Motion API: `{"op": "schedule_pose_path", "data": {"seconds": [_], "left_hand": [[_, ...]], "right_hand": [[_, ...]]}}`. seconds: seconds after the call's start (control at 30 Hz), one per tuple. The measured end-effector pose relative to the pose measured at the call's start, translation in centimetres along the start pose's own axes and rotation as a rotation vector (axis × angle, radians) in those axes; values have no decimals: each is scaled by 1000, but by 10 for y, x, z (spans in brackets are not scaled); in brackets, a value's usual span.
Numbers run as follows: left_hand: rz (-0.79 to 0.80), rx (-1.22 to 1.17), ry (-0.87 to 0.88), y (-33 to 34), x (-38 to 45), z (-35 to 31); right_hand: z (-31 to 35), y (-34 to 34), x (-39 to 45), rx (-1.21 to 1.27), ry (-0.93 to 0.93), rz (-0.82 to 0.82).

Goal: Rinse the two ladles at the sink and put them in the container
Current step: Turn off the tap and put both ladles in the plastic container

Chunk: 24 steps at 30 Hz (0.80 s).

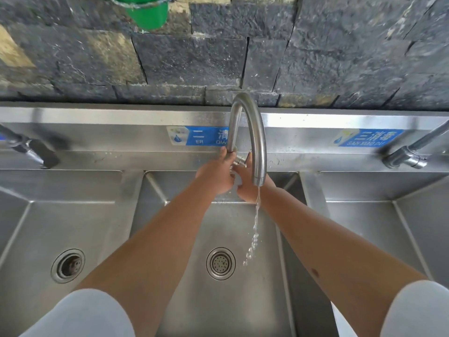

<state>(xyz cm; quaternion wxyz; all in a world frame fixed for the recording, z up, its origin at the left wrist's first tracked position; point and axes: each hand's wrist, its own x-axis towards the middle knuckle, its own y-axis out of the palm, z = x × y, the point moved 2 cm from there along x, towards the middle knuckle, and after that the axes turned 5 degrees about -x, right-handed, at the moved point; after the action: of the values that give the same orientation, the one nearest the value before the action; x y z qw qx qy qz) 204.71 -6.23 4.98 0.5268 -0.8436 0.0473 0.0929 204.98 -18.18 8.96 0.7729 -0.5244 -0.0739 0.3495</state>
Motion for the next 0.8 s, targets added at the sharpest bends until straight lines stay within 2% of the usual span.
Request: {"op": "schedule_pose_path", "data": {"seconds": [0.03, 0.07, 0.1, 0.17, 0.3, 0.4, 0.47, 0.8], "left_hand": [[3, -6, 3, 1, 0, 1], [8, -8, 1, 1, -1, 1], [13, -5, -3, 2, -1, 0], [25, 11, -16, 1, -1, -2], [84, 95, -17, -1, -12, -5], [143, 56, 10, 7, -36, -8], [194, 71, 25, 16, -58, -10], [202, 92, -4, 68, -170, -18]], "right_hand": [[-2, -1, -2, 188, 81, -40], [-3, 0, -3, 252, 138, 10], [0, 5, -3, 171, 84, 10], [-6, 10, 0, 54, 123, 41], [-4, 12, -6, 54, 131, 41], [-14, 19, -25, -137, 169, 26], [-17, 32, -40, -234, 122, 87], [-28, 110, -154, -222, 262, 254]]}}
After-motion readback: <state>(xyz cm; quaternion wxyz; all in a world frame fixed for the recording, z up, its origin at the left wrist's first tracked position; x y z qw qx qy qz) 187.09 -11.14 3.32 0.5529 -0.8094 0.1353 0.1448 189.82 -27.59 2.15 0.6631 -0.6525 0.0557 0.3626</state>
